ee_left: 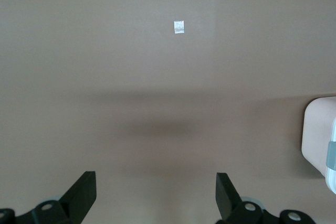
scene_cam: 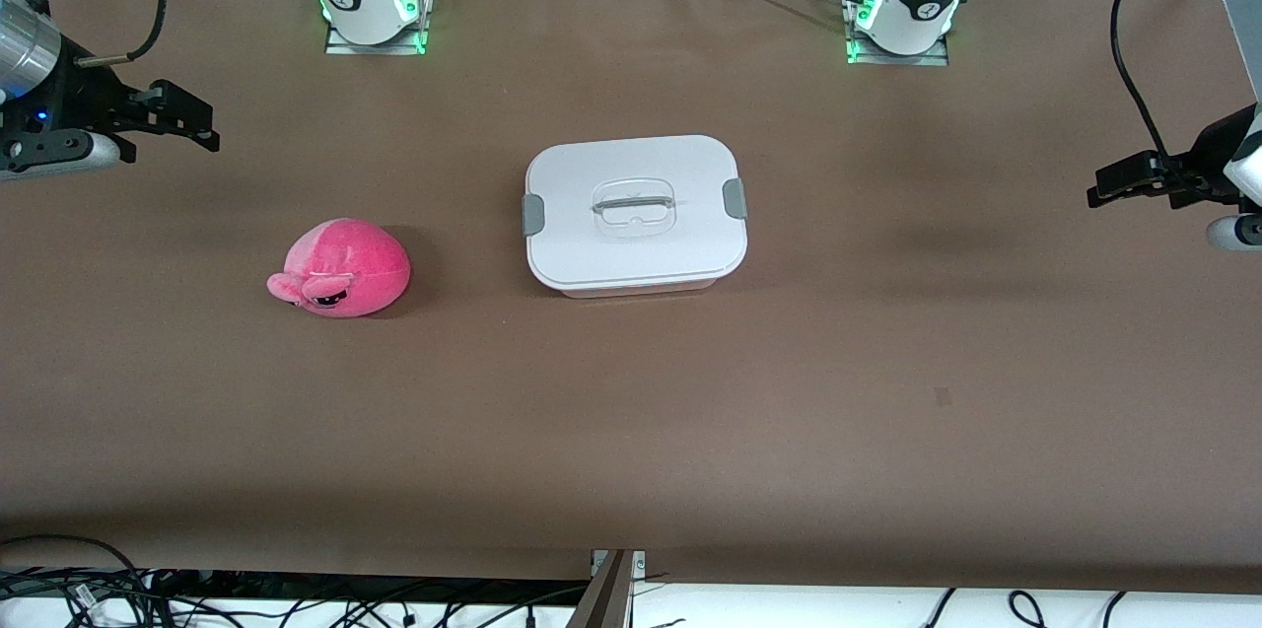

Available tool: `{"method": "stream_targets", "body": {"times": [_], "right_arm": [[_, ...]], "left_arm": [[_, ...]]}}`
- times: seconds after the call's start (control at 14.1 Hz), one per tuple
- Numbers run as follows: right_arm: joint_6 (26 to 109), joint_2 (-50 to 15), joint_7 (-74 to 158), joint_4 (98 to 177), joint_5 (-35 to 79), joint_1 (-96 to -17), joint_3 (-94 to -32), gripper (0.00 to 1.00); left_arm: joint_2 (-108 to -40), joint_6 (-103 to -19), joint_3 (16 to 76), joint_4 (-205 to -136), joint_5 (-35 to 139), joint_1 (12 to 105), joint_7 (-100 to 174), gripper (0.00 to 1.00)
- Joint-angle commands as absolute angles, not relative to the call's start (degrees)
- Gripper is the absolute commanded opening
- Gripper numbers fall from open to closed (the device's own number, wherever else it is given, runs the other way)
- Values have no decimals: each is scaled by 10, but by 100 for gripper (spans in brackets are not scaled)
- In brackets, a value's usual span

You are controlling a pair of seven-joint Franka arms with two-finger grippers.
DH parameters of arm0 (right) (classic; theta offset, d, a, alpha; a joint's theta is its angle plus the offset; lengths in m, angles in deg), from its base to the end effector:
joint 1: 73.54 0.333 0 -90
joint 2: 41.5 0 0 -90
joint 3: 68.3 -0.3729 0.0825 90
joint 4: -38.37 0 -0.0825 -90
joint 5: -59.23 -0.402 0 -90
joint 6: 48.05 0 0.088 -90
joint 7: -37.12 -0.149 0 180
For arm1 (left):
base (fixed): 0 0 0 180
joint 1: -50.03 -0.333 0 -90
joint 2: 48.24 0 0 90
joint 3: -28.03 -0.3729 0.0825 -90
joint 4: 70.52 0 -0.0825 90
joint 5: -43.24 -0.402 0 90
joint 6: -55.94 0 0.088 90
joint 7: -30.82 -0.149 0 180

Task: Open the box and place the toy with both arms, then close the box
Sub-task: 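Move the left gripper toward the white box lid handle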

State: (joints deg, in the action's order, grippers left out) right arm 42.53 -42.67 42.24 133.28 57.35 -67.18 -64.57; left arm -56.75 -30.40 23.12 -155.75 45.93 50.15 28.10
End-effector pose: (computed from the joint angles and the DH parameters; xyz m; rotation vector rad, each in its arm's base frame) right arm 0.5603 0.0302 0.6100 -3.0982 -0.2080 0.0845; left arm 0.6100 0.0400 0.5870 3.0923 0.0557 -0.1953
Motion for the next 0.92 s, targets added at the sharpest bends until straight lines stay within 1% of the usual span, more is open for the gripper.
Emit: {"method": "stream_targets", "body": {"times": [0.0,0.5,0.64,0.85], "right_arm": [[423,-426,434,1323,579,-682,-654,100],[424,-425,434,1321,580,-682,-654,100],[424,-420,434,1321,579,-683,-654,100],[424,-419,434,1321,580,-683,-655,100]], "left_arm": [[-572,-293,232,-1543,451,499,273,100],[-573,-284,236,-1543,457,514,275,100],[-580,-279,250,-1543,457,542,277,100],[-592,-279,250,-1542,457,616,276,100]]}}
